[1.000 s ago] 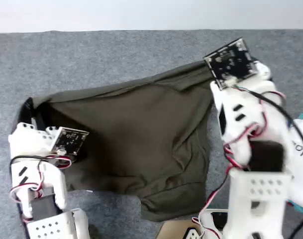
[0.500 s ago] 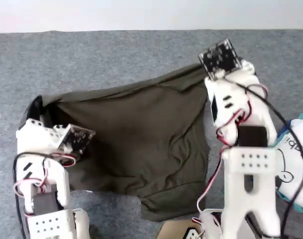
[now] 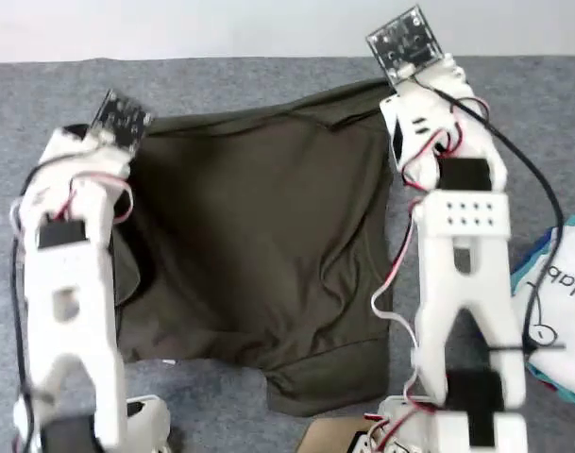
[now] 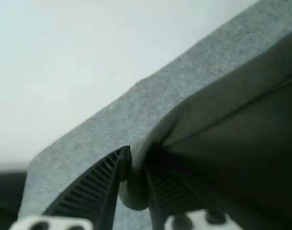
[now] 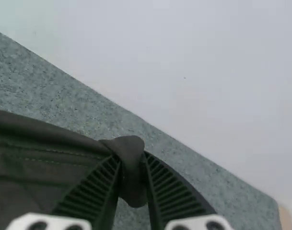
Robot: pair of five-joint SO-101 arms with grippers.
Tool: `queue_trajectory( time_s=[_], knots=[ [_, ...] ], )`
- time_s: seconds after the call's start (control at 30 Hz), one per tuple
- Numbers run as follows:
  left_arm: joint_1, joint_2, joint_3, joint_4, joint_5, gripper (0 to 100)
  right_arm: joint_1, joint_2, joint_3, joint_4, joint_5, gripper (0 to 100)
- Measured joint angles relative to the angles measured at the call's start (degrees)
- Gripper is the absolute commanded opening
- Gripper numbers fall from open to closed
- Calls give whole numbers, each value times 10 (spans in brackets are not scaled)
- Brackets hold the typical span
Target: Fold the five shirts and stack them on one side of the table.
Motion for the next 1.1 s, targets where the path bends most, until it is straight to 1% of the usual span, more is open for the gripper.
queue_trajectory(
  time_s=[0.1, 0.27, 0.57, 0.67, 0.87, 1.0, 1.1],
  knots=[
    [2, 105, -88, 13, 0, 3, 0, 69, -62, 0, 0, 10],
    [4, 257, -246, 67, 2, 3, 0, 187, -191, -1, -1, 10],
    [12, 498, -589, 224, 2, 3, 4, 355, -397, -1, -1, 10],
    [18, 570, -707, 270, 2, 3, 4, 382, -438, -1, 2, 10],
    [19, 692, -927, 349, 2, 3, 5, 425, -498, -1, 35, 10],
    [19, 737, -1035, 407, 2, 3, 5, 433, -510, -1, 38, 10],
    [19, 754, -1087, 456, 2, 3, 5, 434, -510, 18, 38, 10]
  ],
)
